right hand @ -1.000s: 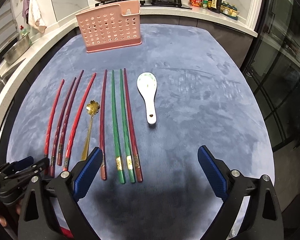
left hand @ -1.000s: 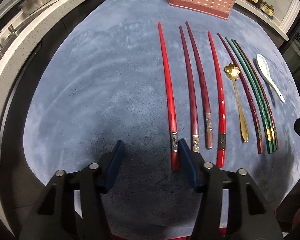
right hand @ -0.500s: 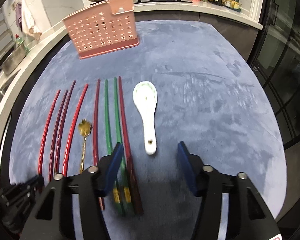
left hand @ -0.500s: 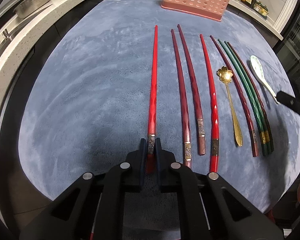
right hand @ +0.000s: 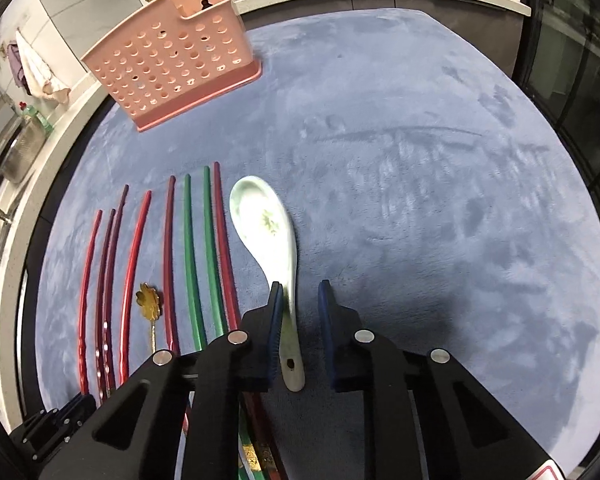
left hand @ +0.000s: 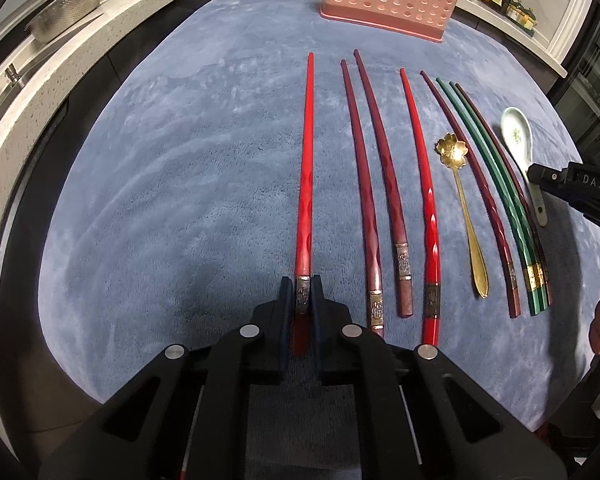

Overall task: Organize utensils
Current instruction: 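Grasp the white ceramic spoon with the right tool while the left tool grasps a red chopstick, then lift and carry the spoon with the right tool while the left tool carries the chopstick to the pink holder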

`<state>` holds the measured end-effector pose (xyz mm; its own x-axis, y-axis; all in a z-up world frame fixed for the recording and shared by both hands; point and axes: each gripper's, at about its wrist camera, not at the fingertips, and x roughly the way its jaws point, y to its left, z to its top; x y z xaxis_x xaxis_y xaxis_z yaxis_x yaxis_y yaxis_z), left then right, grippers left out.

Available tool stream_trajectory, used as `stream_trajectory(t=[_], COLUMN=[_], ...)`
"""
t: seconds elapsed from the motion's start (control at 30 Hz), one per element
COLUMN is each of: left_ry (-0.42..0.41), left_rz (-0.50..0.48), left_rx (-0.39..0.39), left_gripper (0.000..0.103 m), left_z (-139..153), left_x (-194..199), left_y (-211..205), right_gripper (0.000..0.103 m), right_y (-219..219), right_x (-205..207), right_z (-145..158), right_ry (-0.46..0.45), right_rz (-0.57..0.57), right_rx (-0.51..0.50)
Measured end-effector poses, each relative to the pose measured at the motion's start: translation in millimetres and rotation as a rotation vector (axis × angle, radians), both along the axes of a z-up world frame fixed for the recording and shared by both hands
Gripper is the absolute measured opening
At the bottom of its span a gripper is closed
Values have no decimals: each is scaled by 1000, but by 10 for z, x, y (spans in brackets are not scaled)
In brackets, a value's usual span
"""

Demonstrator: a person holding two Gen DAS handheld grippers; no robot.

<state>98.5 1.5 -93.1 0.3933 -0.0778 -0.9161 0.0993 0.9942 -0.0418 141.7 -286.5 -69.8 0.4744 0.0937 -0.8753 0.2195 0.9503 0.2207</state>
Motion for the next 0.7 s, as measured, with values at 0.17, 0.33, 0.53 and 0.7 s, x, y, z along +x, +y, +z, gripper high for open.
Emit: stream_trajectory(t=[0.17, 0.33, 0.53, 0.7], left_ry=[-6, -10, -13, -15], left_rz=[1, 3, 9, 2], left_rx=[3, 1, -23, -38], left_gripper=[9, 9, 9, 8], left_z=[3, -2, 1, 7], left_x=[1, 10, -10, -21], left_y=[-16, -19, 16, 45], right_gripper=[16, 16, 12, 8], right_y=[21, 51, 62, 61], right_x=[-41, -164, -253, -324], right_z=[-35, -65, -61, -37], right_ry=[-8, -18, -15, -18], right_rz=[10, 17, 21, 27], right_rx=[24, 17, 5, 11])
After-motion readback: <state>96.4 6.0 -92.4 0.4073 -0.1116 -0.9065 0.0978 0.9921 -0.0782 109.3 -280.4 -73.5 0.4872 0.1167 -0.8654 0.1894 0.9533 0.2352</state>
